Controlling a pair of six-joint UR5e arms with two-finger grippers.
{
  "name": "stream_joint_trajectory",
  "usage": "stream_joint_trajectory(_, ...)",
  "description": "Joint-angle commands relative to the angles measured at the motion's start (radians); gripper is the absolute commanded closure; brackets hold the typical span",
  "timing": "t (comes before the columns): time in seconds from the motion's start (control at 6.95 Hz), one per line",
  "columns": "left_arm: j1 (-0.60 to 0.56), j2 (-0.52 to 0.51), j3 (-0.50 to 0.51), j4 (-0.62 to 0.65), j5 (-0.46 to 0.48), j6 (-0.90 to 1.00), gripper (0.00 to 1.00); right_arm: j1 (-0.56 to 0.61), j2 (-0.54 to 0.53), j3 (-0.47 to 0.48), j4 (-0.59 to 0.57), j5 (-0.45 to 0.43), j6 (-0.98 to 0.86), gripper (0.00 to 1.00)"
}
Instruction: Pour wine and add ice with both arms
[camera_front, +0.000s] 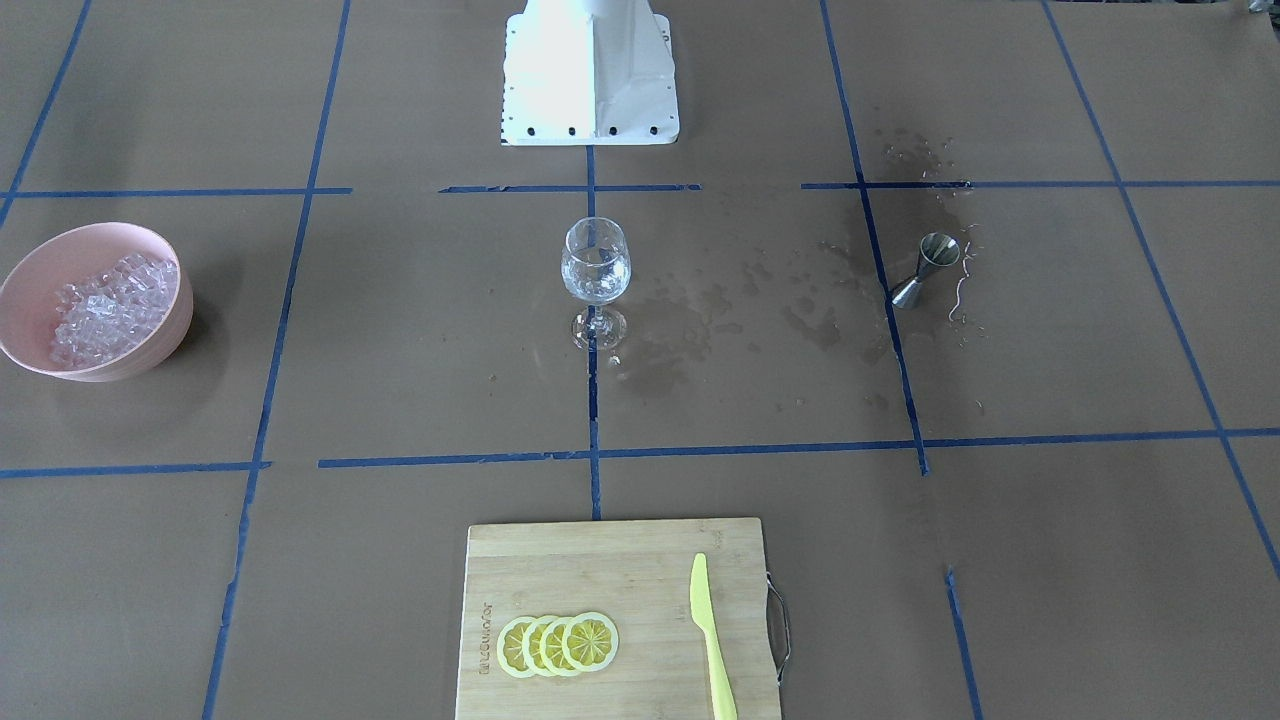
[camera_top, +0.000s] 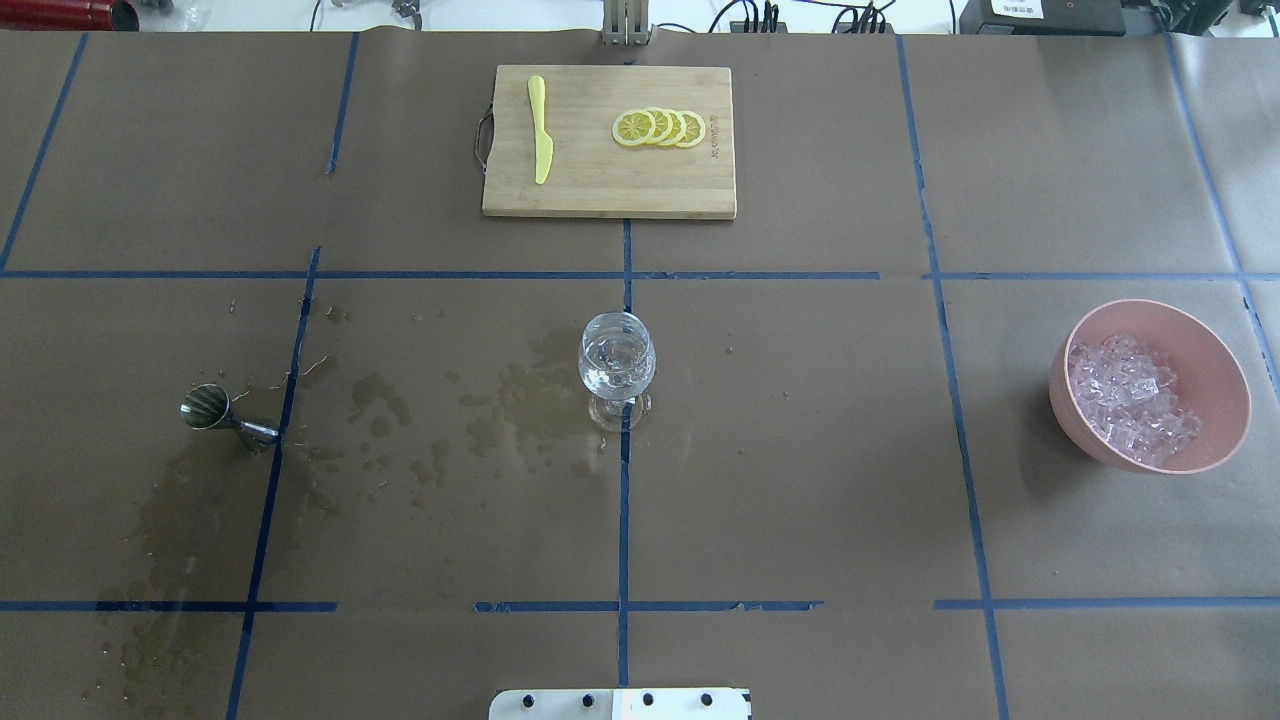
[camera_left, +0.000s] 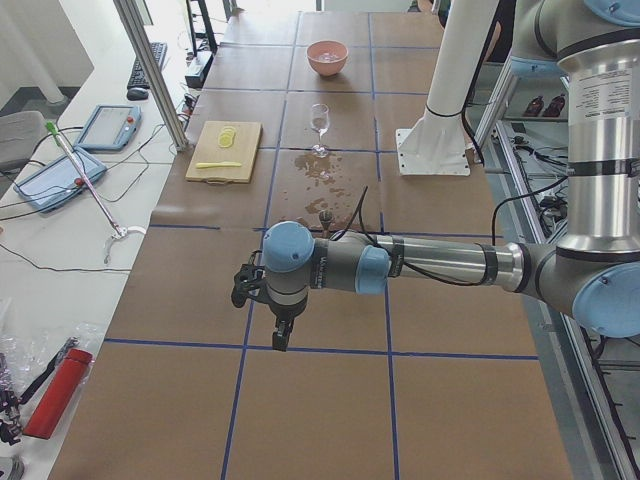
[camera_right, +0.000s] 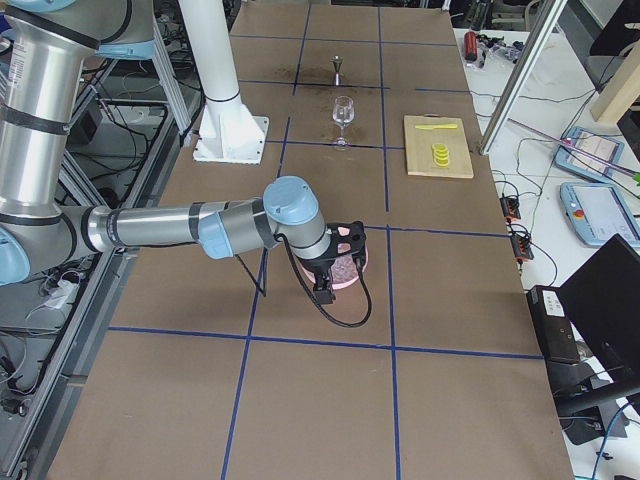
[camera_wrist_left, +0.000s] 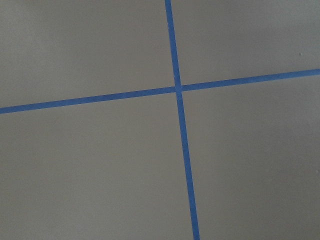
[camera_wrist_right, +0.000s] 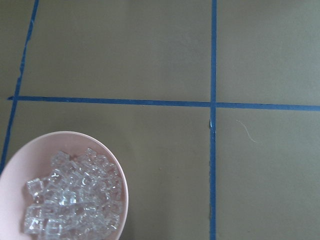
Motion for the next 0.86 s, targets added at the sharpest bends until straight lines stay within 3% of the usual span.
stream_joint_trajectory(0.0,0.002,0.0,-0.004,-0.029,-0.001,0.002,0.0,-0.154,0.024,0.048,0.119,-0.028,0.308,0.0)
stream_joint_trajectory(0.29,0.002,0.0,-0.003,-0.042,-0.001,0.002,0.0,-0.41,0.018,0.026,0.322,-0.287,0.614,0.0)
stream_joint_trajectory(0.58,0.002,0.0,-0.001,-0.065,-0.001,0.001,0.0,-0.561,0.018,-0.053,0.453,-0.392,0.729,0.01)
stream_joint_trajectory(0.72,0.002,0.0,-0.001,-0.066,-0.001,0.0,0.0,-0.642,0.018,-0.054,0.455,-0.468,0.735,0.0)
